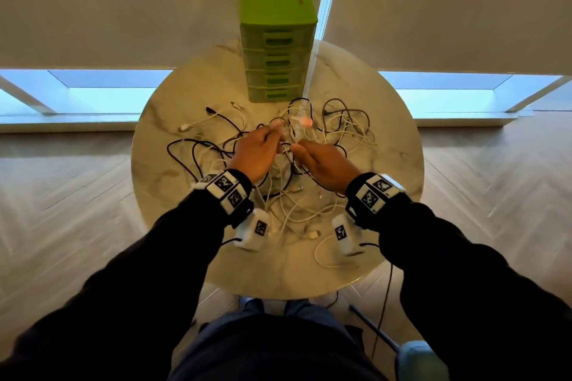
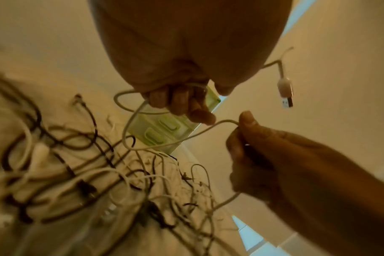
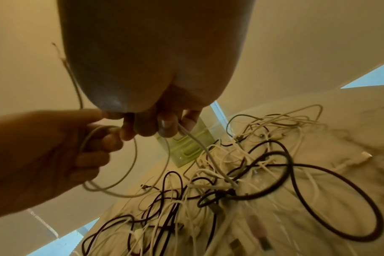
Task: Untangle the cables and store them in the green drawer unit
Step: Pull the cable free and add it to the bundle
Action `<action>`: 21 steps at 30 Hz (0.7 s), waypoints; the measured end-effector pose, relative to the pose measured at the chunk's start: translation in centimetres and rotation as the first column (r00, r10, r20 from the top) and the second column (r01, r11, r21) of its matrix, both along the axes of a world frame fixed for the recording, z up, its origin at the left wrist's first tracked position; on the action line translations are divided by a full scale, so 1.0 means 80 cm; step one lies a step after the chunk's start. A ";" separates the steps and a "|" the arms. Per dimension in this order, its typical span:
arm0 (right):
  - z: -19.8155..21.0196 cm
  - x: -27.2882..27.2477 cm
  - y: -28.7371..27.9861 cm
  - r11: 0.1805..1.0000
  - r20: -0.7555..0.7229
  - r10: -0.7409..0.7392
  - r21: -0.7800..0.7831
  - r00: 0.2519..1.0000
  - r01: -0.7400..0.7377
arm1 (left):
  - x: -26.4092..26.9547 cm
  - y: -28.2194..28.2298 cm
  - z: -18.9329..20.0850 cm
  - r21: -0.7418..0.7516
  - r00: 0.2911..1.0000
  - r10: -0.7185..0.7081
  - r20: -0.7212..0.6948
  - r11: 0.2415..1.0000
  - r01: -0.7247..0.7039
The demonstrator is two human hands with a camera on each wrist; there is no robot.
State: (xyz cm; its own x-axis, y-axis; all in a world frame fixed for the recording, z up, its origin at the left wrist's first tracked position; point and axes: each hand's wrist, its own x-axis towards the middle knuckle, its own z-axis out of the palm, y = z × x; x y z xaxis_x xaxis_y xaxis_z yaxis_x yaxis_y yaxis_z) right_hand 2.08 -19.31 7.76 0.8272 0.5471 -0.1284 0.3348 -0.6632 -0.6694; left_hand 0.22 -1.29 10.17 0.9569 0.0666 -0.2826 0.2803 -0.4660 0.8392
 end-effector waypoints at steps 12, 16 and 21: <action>0.004 -0.011 0.003 0.994 -0.031 0.070 0.082 0.997 -0.067 | 0.022 0.002 0.032 -0.286 0.985 0.073 0.156 0.958 -0.026; -0.001 -0.009 -0.022 1.000 -0.040 0.028 0.014 0.999 -0.027 | 0.023 0.029 0.057 -0.149 0.951 0.025 0.309 0.989 0.022; 0.026 -0.006 -0.032 1.000 -0.038 0.027 -0.014 0.999 -0.027 | 0.010 0.009 0.051 -0.031 0.940 -0.155 0.303 0.984 0.173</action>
State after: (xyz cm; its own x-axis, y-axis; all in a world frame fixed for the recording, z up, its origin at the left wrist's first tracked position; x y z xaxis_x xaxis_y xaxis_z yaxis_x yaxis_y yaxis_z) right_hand 1.59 -21.87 9.86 0.8067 0.5669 -0.1670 0.3275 -0.6641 -0.6721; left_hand 1.06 -0.58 14.26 0.9942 -0.1061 0.0187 -0.0633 -0.4340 0.8987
